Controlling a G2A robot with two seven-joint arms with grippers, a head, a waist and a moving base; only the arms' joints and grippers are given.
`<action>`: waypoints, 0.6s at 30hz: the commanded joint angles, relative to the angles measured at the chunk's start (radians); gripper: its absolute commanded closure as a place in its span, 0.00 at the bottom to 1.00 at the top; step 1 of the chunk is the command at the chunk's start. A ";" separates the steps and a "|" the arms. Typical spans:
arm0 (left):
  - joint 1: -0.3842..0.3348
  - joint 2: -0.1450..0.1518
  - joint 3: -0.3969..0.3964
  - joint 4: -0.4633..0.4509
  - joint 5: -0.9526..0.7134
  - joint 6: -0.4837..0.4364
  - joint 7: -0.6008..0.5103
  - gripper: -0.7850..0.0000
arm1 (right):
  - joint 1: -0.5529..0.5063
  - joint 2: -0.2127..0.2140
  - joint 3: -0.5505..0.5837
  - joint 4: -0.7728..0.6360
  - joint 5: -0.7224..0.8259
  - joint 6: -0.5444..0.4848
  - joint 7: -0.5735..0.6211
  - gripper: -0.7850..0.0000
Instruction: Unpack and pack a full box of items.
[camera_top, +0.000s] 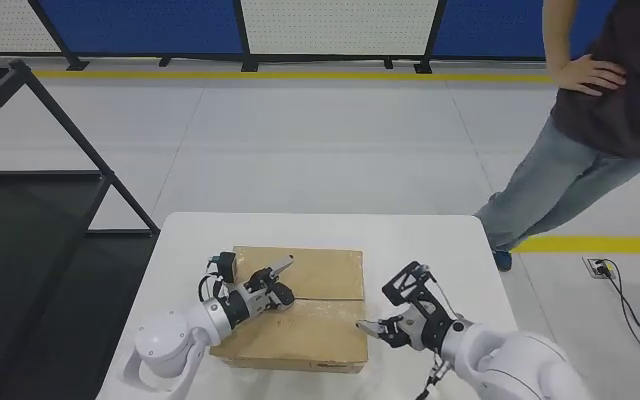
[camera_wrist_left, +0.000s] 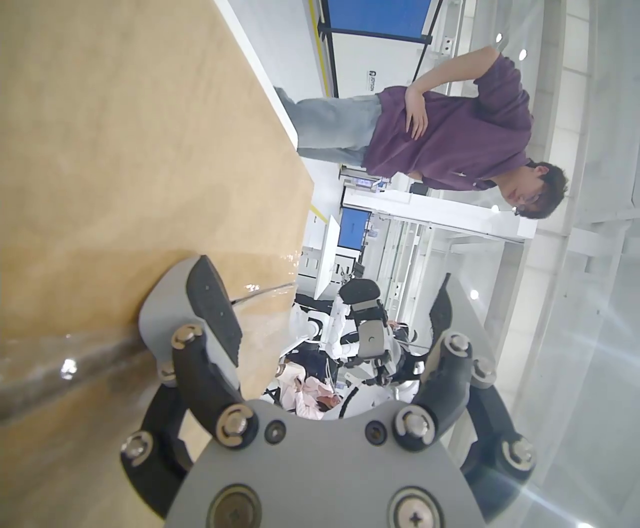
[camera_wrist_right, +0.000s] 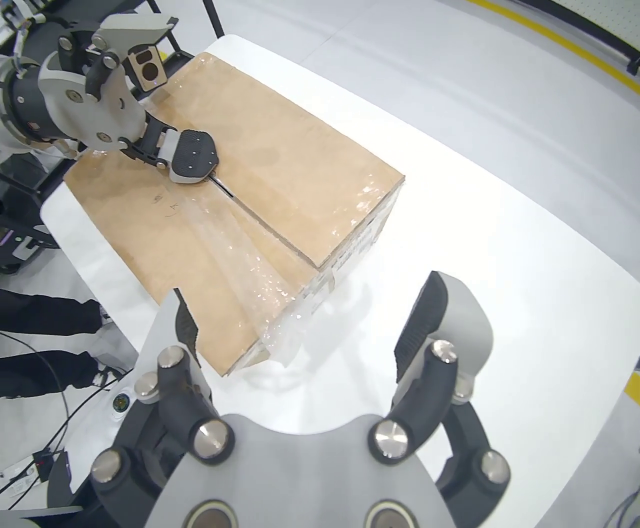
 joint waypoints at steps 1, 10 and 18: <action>0.001 0.001 -0.001 0.000 -0.003 0.000 -0.002 0.00 | -0.004 0.003 0.037 0.045 0.180 -0.037 0.037 0.00; 0.007 0.004 -0.006 -0.002 -0.007 -0.001 -0.007 0.00 | 0.001 0.005 0.049 0.063 0.238 -0.047 0.063 0.00; 0.014 0.006 -0.010 -0.011 -0.013 -0.004 -0.010 0.00 | -0.068 0.007 0.126 0.091 0.404 0.096 -0.005 0.00</action>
